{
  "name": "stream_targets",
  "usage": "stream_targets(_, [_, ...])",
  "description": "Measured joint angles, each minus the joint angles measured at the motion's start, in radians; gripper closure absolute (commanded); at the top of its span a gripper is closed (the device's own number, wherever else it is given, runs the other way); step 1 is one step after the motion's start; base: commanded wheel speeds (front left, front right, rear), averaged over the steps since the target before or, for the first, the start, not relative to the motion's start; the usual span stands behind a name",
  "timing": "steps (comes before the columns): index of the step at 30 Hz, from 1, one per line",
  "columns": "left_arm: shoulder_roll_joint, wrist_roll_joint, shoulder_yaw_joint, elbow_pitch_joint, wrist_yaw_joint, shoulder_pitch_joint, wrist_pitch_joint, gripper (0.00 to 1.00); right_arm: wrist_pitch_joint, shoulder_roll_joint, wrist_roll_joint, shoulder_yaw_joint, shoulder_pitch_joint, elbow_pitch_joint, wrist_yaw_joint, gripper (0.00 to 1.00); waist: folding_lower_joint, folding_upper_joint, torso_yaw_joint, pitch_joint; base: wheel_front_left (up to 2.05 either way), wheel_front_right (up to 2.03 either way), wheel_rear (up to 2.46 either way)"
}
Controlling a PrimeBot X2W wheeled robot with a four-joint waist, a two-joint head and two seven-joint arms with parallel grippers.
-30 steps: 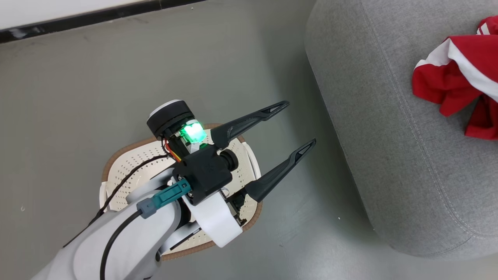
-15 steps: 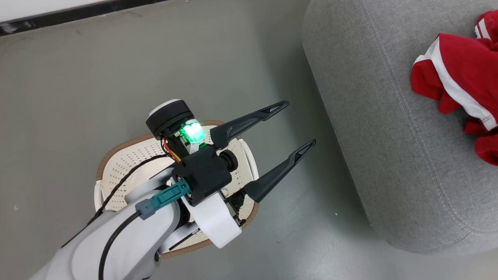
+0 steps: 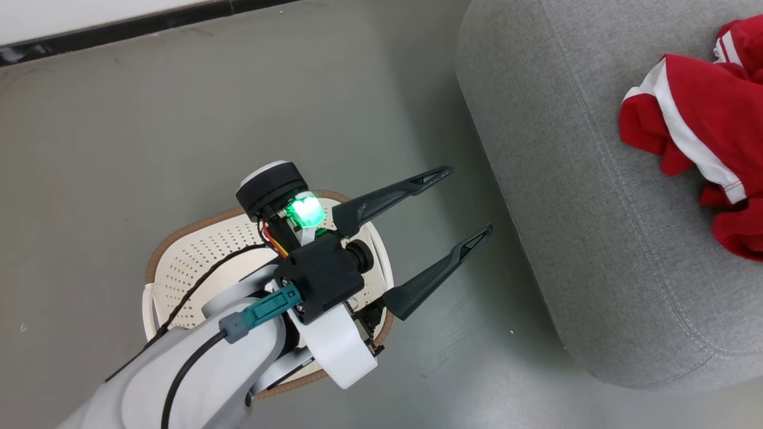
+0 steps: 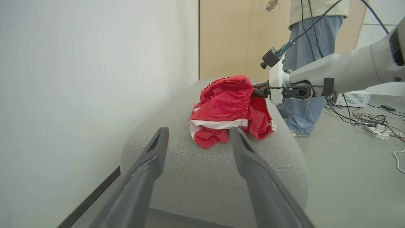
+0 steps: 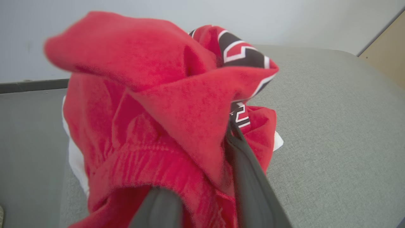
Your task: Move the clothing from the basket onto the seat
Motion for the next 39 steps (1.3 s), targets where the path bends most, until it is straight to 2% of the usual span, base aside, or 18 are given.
stream_targets(1, [-0.001,0.0,-0.002,0.001,0.0,0.001,0.0,0.0,0.0,0.0,0.0,0.001,0.0,0.002,0.0,0.25,0.0,0.0,-0.001,-0.002,0.0,0.0,0.0])
stream_targets(2, [-0.002,0.0,-0.004,0.003,0.0,0.001,0.0,0.0,0.0,-0.001,0.0,0.003,0.0,0.003,0.0,0.08,0.0,0.0,-0.001,-0.004,0.0,0.0,0.0])
stream_targets(3, [-0.002,0.0,-0.006,0.004,0.0,0.002,-0.001,0.0,0.0,-0.001,0.0,0.005,0.0,0.004,0.0,0.0,0.0,0.0,-0.002,-0.006,0.0,0.0,0.0])
stream_targets(15, [-0.007,-0.002,-0.014,0.037,0.0,0.023,-0.015,0.0,0.0,0.009,0.027,0.027,0.033,0.0,0.0,0.0,0.0,0.0,-0.027,-0.027,0.0,0.0,0.0])
stream_targets(31, [-0.01,-0.005,-0.015,0.063,0.0,0.029,-0.027,0.0,-0.002,0.004,0.067,0.08,0.128,-0.106,0.0,0.0,0.0001,0.0,-0.084,-0.049,0.0,0.0,0.0])
stream_targets(39, [0.001,-0.012,-0.01,0.07,0.0,0.044,-0.035,0.0,0.067,-0.001,0.132,0.136,0.196,-0.18,0.0,0.0,0.0,0.0,-0.115,-0.062,0.0,0.0,0.0])
